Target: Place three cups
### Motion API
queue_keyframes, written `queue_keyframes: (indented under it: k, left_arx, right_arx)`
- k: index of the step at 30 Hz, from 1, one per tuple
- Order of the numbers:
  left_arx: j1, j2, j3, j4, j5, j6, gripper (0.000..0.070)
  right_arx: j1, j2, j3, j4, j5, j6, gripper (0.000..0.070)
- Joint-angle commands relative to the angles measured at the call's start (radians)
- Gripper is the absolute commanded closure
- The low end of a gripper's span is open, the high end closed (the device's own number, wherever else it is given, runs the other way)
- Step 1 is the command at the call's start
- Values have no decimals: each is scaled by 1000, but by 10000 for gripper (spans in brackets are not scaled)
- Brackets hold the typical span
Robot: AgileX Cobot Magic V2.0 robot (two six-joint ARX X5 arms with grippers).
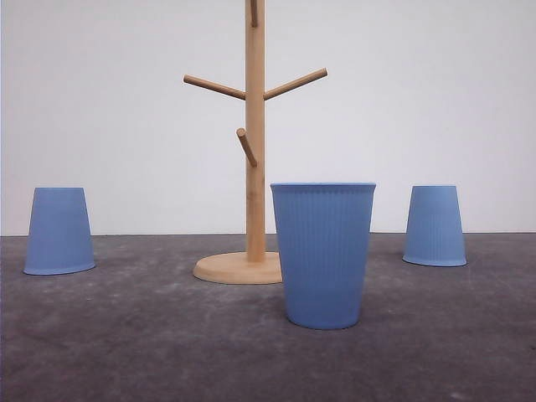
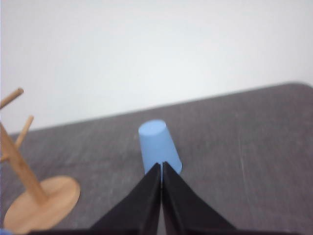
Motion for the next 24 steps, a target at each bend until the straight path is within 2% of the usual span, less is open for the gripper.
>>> queue_keyframes:
  k: [1, 4, 6, 10, 15, 18, 22, 24]
  left_arx:
    - [-2, 46, 62, -68, 9, 39, 697]
    - [-2, 128, 137, -169, 60, 76, 697]
    - [-2, 176, 173, -217, 108, 101, 697]
    - [-2, 246, 210, -279, 208, 157, 697]
    - [-22, 310, 215, -326, 274, 262, 697]
    - [-88, 332, 215, -308, 273, 310, 697]
    - [-197, 355, 216, -303, 273, 417, 697]
    - [-229, 365, 218, -316, 273, 437, 697]
  right_arx:
    - [0, 44, 63, -70, -11, -10, 700]
    - [0, 131, 150, -196, -50, -84, 700]
    - [0, 196, 193, -261, -90, -167, 700]
    - [0, 305, 236, -320, -156, -307, 700]
    - [60, 386, 238, -320, -175, -351, 700]
    - [145, 403, 238, -315, -146, -376, 700]
    - [257, 416, 238, -307, -104, -446, 700]
    - [299, 416, 238, -305, -104, -467, 700]
